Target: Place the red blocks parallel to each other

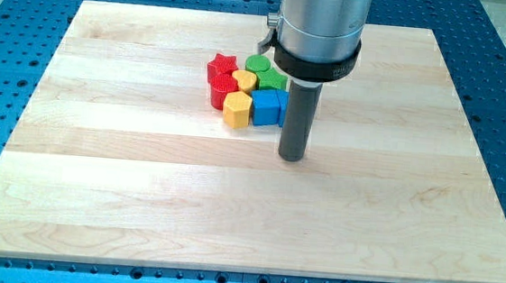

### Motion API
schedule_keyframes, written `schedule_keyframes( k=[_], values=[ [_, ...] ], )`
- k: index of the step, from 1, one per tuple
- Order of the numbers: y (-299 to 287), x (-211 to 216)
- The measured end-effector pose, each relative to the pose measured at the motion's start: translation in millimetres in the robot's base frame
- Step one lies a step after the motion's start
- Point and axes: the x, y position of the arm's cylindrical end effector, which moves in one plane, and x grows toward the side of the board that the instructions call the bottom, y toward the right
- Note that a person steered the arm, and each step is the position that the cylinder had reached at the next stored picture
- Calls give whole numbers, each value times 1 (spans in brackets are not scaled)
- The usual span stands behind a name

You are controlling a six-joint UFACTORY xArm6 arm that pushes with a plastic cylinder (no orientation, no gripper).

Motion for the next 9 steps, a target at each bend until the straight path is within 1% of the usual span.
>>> schedule_keyframes(
  k=[2, 3, 4, 5, 6, 7, 8, 9],
  values=[
    [-1, 0],
    [-7, 19],
    [-38, 24],
    [-57, -10],
    [-68, -35],
    [-68, -46],
    [-79, -40],
    [-106, -54]
  ],
)
